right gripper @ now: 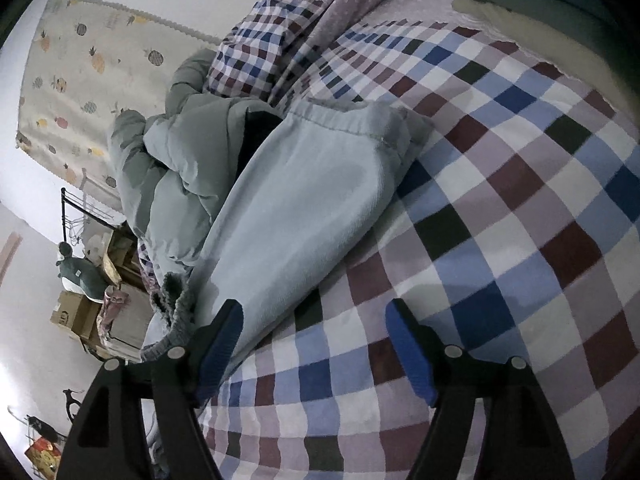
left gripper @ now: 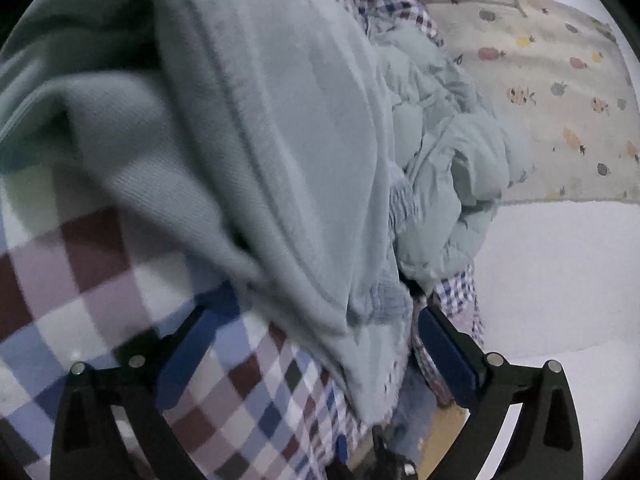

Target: Fold clothes

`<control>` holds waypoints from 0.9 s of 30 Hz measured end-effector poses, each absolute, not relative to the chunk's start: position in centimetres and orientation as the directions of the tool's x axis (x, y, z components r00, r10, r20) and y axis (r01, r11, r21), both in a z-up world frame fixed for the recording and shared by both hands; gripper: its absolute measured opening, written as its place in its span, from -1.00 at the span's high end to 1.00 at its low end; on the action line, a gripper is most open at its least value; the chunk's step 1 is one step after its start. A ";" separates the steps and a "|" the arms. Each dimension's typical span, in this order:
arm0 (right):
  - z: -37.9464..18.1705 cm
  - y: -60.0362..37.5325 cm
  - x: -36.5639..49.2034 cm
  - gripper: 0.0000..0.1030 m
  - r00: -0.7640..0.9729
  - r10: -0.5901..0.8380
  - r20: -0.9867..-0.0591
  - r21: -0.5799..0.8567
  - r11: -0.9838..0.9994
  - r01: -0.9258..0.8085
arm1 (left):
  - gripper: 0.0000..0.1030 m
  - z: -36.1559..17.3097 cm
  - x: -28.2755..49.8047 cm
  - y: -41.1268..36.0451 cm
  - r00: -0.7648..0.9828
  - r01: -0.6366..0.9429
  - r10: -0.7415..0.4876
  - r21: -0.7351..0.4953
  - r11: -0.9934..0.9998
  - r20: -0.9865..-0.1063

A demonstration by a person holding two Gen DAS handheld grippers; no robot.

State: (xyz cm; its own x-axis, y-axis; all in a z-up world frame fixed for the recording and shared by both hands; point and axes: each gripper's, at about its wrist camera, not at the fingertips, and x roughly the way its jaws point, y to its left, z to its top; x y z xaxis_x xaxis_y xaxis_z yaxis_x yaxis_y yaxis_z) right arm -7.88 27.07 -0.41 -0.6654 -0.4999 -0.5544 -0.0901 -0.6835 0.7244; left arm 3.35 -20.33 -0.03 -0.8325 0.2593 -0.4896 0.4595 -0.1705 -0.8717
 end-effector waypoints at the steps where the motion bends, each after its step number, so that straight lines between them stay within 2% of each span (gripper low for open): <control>1: -0.4 27.0 -8.1 -0.52 -0.665 -0.496 -0.558 0.720 -0.688 -0.091 | -0.98 0.0 3.1 -20.6 -0.835 0.464 0.244 -0.870 -0.167 -0.493; 5: -0.3 26.6 -9.2 -0.54 -0.670 -0.475 -0.570 0.702 -0.706 -0.097 | -0.98 -0.2 2.0 -22.2 -0.847 0.476 0.184 -0.865 -0.158 -0.499; 9: -0.3 26.5 -10.3 -0.54 -0.690 -0.443 -0.573 0.690 -0.715 -0.115 | -0.98 0.2 1.0 -23.9 -0.850 0.474 0.105 -0.837 -0.273 -0.516; 15: -0.7 27.6 -11.9 -0.54 -0.707 -0.409 -0.577 0.699 -0.695 -0.169 | -0.98 -0.4 0.4 -24.8 -0.847 0.487 0.110 -0.842 -0.233 -0.520; 19: -1.0 28.5 -12.8 -0.52 -0.716 -0.387 -0.581 0.707 -0.676 -0.208 | -0.98 -0.4 0.4 -24.8 -0.861 0.438 0.151 -0.860 -0.262 -0.485; 21: -1.2 29.0 -13.3 -0.43 -0.720 -0.377 -0.583 0.711 -0.666 -0.227 | -0.92 -0.7 0.5 -25.0 -0.858 0.433 0.178 -0.865 -0.252 -0.481; 22: -1.3 29.2 -13.6 -0.32 -0.722 -0.371 -0.584 0.713 -0.660 -0.236 | -0.71 -0.9 0.5 -25.2 -0.851 0.443 0.193 -0.864 -0.239 -0.489; 23: -1.4 29.4 -13.8 0.16 -0.724 -0.366 -0.585 0.714 -0.655 -0.246 | -0.52 -1.1 0.4 -25.3 -0.842 0.453 0.209 -0.863 -0.226 -0.497; 24: -1.4 29.7 -14.0 0.71 -0.726 -0.360 -0.586 0.716 -0.650 -0.255 | -0.05 -1.4 0.4 -25.5 -0.834 0.463 0.224 -0.861 -0.213 -0.504; 25: -1.5 29.8 -14.3 0.73 -0.724 -0.366 -0.585 0.720 -0.645 -0.255 | 0.35 -1.9 0.4 -25.9 -0.828 0.473 0.241 -0.861 -0.185 -0.506; 27: -1.1 29.7 -14.2 0.80 -0.725 -0.360 -0.588 0.705 -0.668 -0.240 | 0.61 -2.8 0.5 -26.4 -0.820 0.487 0.265 -0.861 -0.145 -0.508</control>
